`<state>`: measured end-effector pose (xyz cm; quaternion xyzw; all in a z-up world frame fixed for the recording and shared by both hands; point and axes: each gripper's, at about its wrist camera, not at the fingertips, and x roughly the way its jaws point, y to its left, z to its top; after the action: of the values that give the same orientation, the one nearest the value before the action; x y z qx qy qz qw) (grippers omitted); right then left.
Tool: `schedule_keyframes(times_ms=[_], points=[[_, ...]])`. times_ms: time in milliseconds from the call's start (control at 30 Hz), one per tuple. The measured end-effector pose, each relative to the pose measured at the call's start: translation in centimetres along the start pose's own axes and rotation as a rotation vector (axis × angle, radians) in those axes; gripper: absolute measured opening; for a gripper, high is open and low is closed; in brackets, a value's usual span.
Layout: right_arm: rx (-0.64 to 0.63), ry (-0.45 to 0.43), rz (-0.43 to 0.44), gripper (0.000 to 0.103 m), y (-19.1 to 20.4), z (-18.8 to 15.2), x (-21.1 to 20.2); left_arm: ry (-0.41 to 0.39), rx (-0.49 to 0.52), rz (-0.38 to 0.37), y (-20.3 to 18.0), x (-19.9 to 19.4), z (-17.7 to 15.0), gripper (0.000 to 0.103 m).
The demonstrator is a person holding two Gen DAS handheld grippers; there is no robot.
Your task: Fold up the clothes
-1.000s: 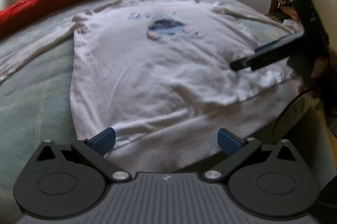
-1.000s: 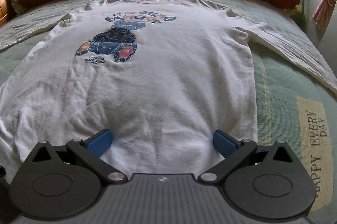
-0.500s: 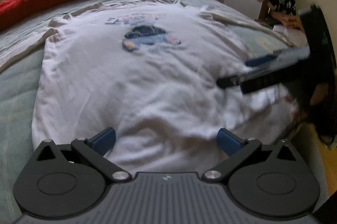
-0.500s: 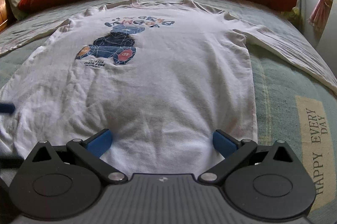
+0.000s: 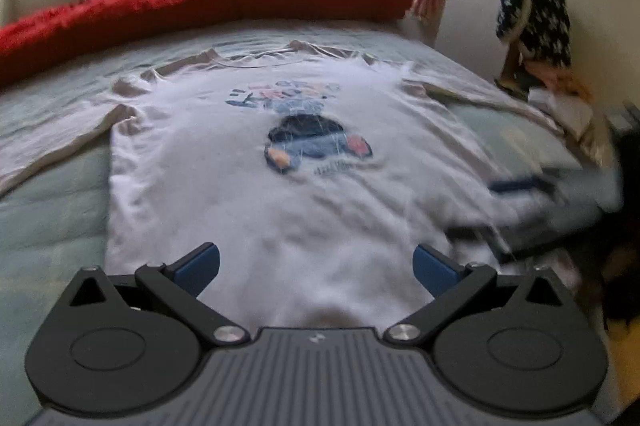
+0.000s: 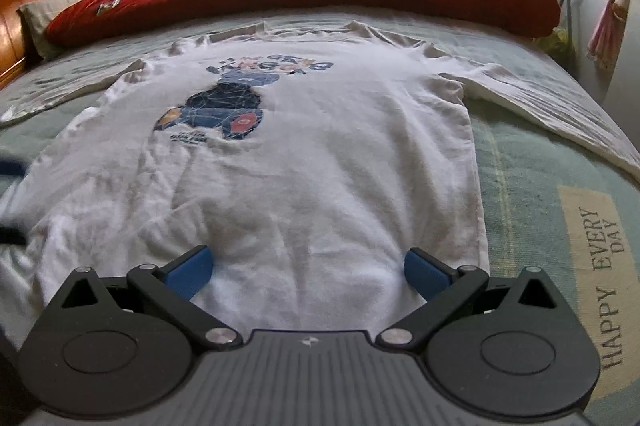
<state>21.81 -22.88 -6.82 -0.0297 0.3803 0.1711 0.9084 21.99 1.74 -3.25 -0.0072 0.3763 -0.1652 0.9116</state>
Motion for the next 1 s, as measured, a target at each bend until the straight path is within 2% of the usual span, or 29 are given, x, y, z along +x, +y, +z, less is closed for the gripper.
schedule_keyframes(times_ms=[100,200,367,500,600,733,833,1000], points=[[-0.022,0.021,0.008,0.103,0.2,-0.3,-0.3,0.028,-0.05,0.004,0.9,2.8,0.6,0.102],[-0.046,0.016,0.001,0.103,0.3,-0.9,-0.2,0.051,-0.098,0.025,1.7,4.2,-0.3,0.102],[-0.025,0.018,-0.007,0.103,0.3,-1.0,0.3,0.004,-0.109,-0.008,2.5,2.7,-2.3,0.102],[-0.019,0.008,-0.022,0.103,0.2,-1.0,0.4,0.003,-0.101,-0.029,2.9,2.1,-2.5,0.102],[-0.017,-0.012,-0.021,0.103,0.1,-1.3,0.3,0.005,-0.083,-0.01,2.5,2.1,-2.5,0.102],[-0.019,-0.029,-0.026,0.103,0.2,-1.6,0.2,0.015,-0.127,-0.008,2.7,1.9,-1.7,0.102],[-0.022,-0.037,-0.028,0.103,0.2,-1.7,0.2,0.0,-0.169,-0.036,3.0,1.8,-0.6,0.102],[-0.023,-0.052,-0.025,0.103,0.1,-1.9,0.2,0.02,-0.142,-0.023,2.4,3.5,1.1,0.102]])
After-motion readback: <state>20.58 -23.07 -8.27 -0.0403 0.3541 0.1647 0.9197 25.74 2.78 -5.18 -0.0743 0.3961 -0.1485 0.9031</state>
